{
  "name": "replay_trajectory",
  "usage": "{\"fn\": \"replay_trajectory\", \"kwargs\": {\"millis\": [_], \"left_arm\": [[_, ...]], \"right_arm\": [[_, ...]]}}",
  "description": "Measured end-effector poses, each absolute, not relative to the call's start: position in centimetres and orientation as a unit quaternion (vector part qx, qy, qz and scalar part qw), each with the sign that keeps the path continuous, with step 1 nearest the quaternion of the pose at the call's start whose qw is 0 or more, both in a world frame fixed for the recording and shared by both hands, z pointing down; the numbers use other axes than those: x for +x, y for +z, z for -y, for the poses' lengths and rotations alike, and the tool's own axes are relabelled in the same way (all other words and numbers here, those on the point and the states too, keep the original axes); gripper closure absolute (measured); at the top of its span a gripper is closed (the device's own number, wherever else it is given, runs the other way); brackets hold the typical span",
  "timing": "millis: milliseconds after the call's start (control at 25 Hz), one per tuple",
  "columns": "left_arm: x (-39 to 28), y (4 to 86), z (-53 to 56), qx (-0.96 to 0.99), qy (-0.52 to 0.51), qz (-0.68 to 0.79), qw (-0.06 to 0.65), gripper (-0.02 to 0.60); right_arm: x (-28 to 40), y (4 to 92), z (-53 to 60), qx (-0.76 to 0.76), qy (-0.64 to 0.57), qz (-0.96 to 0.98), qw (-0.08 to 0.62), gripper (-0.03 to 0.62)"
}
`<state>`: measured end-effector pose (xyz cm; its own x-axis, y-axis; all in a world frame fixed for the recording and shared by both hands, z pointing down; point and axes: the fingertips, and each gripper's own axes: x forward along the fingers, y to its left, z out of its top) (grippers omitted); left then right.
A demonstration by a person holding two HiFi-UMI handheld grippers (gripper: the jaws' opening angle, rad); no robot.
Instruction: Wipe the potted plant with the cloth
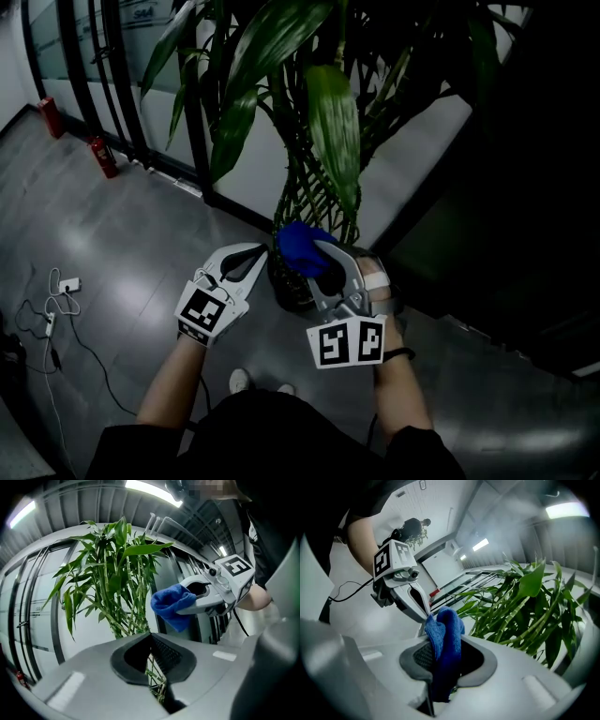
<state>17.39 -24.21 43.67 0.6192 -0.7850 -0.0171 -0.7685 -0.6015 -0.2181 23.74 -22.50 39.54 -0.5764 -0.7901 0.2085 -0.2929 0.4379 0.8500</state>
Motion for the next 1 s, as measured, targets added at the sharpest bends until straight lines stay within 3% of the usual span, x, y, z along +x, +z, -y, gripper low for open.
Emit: {"fn": "replay_trajectory", "kwargs": {"millis": [240,480,600,1000], "left_arm": [[16.0,43.2,22.8,-0.872,-0.027,-0.478,0.101,0.574],[14.5,41.7,20.6,-0.865,0.032,-0.499,0.038,0.574],[12.4,41.7,18.5,-0.851,0.056,-0.522,0.017,0.574],[10.7,39.1,14.7,-0.834,0.077,-0.544,0.047,0.574]], "right_arm": [[27.9,40.6,22.1,0.376,-0.321,0.830,0.257,0.503],[32.5,40.9,22.1,0.412,-0.221,0.875,0.121,0.503],[34.5,42.1,21.8,0.431,-0.189,0.878,0.086,0.503],[38.6,39.4,19.6,0.457,-0.083,0.884,-0.048,0.503]]}}
